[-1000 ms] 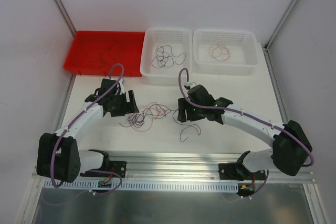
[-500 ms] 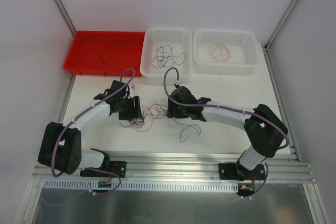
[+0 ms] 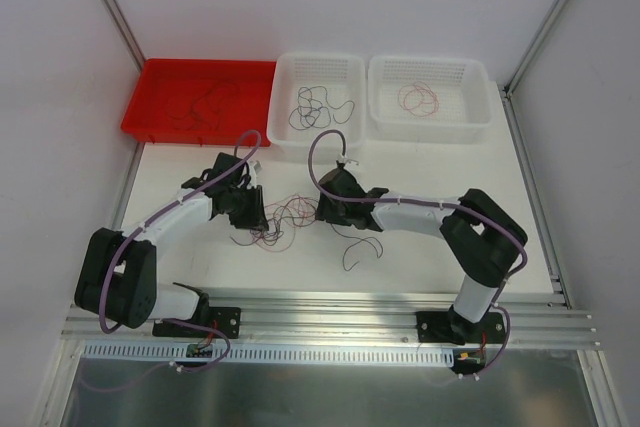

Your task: Untangle the cables

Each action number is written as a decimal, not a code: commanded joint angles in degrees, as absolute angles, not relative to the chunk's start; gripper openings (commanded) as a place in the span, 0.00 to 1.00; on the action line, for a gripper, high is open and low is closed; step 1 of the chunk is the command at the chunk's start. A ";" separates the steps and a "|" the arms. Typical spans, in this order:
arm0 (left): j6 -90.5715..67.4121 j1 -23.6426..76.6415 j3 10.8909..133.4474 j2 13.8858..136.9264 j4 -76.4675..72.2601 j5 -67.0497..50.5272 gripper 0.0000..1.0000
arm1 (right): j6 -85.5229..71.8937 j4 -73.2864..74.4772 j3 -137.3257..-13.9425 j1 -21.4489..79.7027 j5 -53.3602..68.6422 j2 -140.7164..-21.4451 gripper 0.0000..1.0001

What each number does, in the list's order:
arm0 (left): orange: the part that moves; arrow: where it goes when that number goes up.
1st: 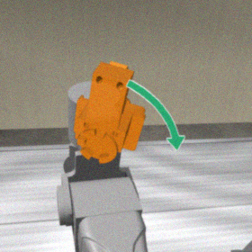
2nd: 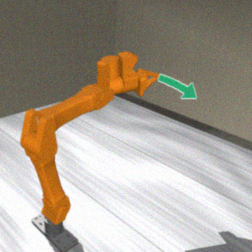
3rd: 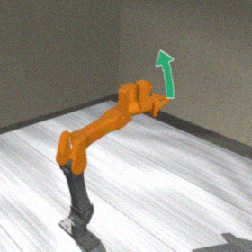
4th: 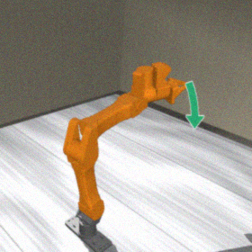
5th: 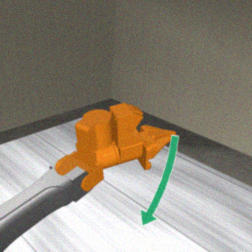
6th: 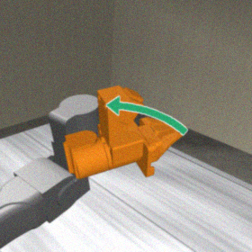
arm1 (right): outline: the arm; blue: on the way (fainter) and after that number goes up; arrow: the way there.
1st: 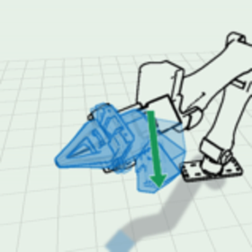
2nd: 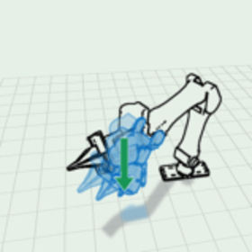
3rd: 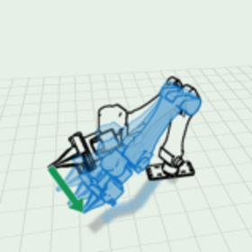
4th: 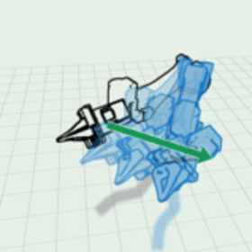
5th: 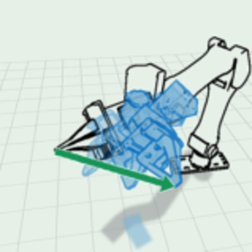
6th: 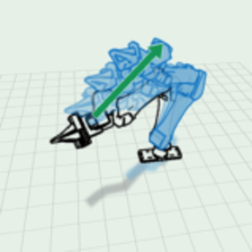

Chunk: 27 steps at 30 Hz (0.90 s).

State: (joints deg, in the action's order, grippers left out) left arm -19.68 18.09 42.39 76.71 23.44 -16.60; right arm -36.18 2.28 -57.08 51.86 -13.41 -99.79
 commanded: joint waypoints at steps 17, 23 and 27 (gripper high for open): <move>-18.19 18.72 44.21 74.79 24.87 -16.61 0.00 | -29.27 15.11 -54.50 47.03 -28.21 -87.39 0.01; -18.28 18.72 44.30 75.15 24.87 -17.05 0.00 | -24.26 21.18 -53.35 42.11 -31.64 -81.22 0.01; -18.19 18.72 44.30 75.15 24.87 -16.79 0.00 | -21.80 23.46 -53.17 39.21 -31.73 -75.69 0.01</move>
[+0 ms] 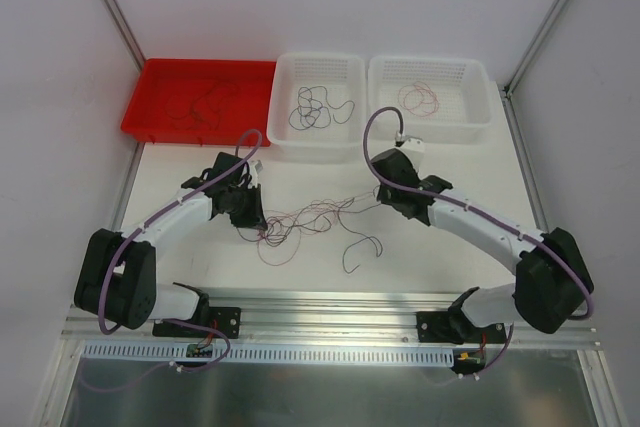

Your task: Untangle the cables

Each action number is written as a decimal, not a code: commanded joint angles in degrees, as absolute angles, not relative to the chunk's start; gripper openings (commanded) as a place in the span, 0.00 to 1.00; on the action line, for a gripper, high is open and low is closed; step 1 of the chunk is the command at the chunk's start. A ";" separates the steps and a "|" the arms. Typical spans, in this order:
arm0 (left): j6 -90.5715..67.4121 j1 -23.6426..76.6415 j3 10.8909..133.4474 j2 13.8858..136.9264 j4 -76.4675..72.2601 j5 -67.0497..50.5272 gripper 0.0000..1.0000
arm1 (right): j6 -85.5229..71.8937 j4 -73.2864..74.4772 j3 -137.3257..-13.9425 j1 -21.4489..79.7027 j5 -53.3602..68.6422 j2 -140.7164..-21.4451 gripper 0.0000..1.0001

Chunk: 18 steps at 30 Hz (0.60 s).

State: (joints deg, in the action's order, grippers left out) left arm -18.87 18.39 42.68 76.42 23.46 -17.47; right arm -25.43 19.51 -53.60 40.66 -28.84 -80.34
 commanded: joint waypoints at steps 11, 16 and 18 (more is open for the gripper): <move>-18.02 18.63 44.38 74.44 25.58 -14.59 0.00 | -15.12 29.52 -54.58 30.24 -27.77 -59.95 0.01; -18.02 18.63 44.56 75.23 25.58 -17.14 0.00 | -12.40 30.24 -55.81 30.40 -20.14 -62.75 0.12; -18.10 18.63 44.65 75.85 25.58 -18.28 0.00 | -12.04 29.71 -55.98 32.51 -18.81 -65.12 0.17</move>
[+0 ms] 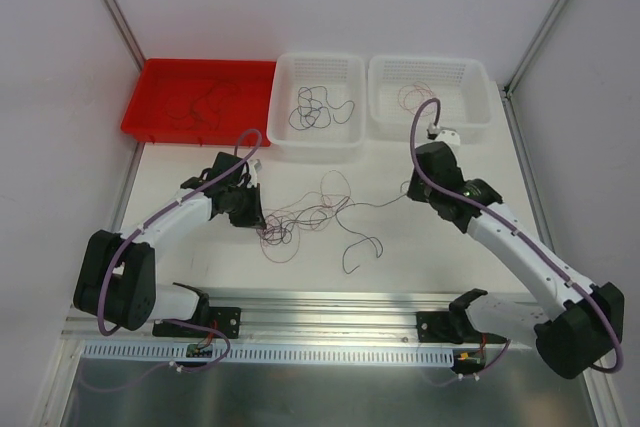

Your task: Untangle the cables

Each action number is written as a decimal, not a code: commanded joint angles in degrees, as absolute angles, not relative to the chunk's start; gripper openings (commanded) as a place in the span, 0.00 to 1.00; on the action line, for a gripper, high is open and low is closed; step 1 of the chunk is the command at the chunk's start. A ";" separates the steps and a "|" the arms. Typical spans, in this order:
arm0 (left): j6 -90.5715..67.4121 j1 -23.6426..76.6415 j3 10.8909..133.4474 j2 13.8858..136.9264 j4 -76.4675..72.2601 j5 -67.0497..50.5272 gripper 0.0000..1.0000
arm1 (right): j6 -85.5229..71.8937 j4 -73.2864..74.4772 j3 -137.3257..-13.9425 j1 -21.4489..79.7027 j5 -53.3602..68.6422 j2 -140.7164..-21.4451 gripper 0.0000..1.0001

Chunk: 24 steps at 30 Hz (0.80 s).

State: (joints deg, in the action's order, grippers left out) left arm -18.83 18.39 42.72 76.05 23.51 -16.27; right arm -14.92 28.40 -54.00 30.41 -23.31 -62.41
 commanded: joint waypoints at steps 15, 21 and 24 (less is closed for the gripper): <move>-17.67 18.72 44.91 78.13 25.49 -22.59 0.00 | 2.80 11.08 -63.18 54.65 6.14 -80.41 0.59; -17.58 18.72 45.09 78.05 25.49 -23.38 0.00 | 4.66 7.57 -68.20 59.85 8.70 -91.22 0.57; -17.49 18.72 45.18 78.13 25.40 -24.25 0.00 | 5.18 5.18 -69.78 60.73 9.23 -94.11 0.56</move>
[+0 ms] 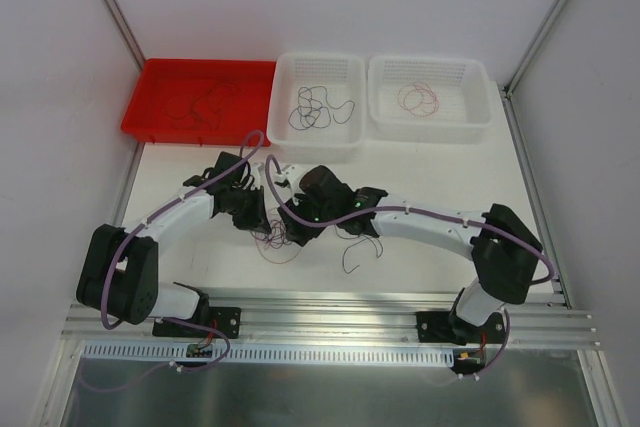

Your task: Untangle the cables

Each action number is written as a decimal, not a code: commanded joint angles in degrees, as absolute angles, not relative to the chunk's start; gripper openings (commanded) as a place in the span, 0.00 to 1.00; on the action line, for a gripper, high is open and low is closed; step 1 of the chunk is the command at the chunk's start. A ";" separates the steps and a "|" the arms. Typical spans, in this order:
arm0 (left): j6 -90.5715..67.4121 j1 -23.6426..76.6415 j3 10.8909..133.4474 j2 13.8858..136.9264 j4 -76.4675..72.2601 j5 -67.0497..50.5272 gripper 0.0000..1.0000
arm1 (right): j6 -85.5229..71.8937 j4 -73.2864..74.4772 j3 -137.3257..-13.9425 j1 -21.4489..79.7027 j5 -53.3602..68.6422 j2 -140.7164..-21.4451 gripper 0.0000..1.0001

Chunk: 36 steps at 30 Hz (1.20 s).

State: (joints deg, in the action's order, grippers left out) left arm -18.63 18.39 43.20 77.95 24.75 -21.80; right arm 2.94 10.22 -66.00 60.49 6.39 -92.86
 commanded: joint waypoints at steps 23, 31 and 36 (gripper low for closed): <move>-16.70 19.34 45.53 78.40 24.87 -26.81 0.00 | 10.02 5.10 -72.25 61.52 17.31 -104.85 0.48; -16.70 19.34 45.44 78.57 24.87 -25.49 0.00 | 9.76 4.66 -69.08 61.35 15.30 -100.56 0.07; -16.96 19.34 45.26 78.22 25.05 -23.65 0.00 | 11.07 6.94 -67.42 61.35 12.57 -93.79 0.01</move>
